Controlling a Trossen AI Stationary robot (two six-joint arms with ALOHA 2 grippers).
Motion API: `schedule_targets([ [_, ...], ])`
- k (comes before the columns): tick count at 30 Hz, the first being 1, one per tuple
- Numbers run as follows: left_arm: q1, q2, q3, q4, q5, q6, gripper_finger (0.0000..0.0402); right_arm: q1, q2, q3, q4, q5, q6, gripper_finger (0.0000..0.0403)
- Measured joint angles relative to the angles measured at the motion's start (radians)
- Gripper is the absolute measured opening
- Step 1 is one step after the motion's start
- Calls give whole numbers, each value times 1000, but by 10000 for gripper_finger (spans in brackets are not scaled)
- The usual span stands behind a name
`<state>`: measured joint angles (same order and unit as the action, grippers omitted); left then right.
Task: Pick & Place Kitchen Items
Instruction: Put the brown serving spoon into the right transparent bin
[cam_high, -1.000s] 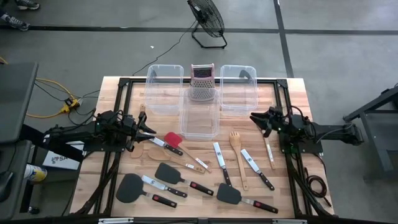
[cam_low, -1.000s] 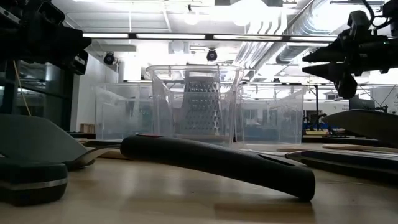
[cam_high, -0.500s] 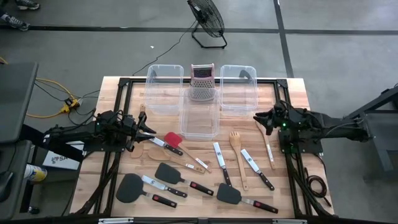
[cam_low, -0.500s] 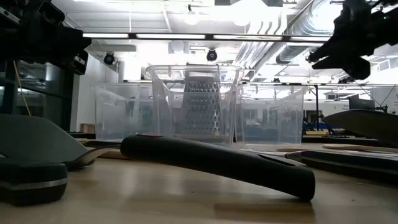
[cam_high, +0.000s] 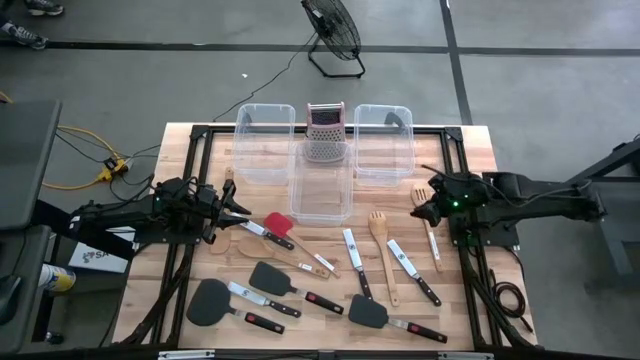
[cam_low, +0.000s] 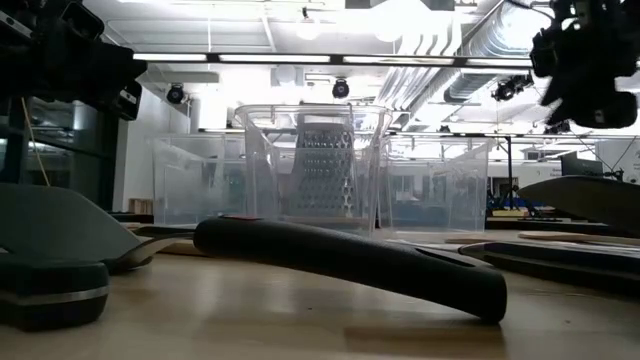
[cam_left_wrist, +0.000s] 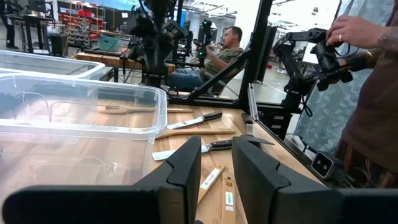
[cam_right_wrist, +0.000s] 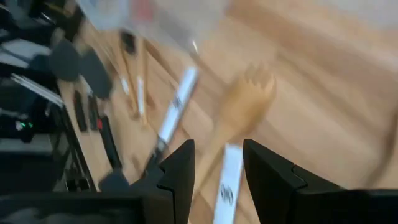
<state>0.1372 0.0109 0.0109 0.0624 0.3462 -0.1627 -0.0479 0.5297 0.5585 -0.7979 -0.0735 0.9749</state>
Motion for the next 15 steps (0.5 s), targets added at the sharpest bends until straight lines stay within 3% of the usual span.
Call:
schedule_targets([
  [8,0,0,0,0,0,0,90,0,20,4,-121,-85,155,128],
  [15,0,0,0,0,0,0,90,0,23,5,-183,-39,259,128],
])
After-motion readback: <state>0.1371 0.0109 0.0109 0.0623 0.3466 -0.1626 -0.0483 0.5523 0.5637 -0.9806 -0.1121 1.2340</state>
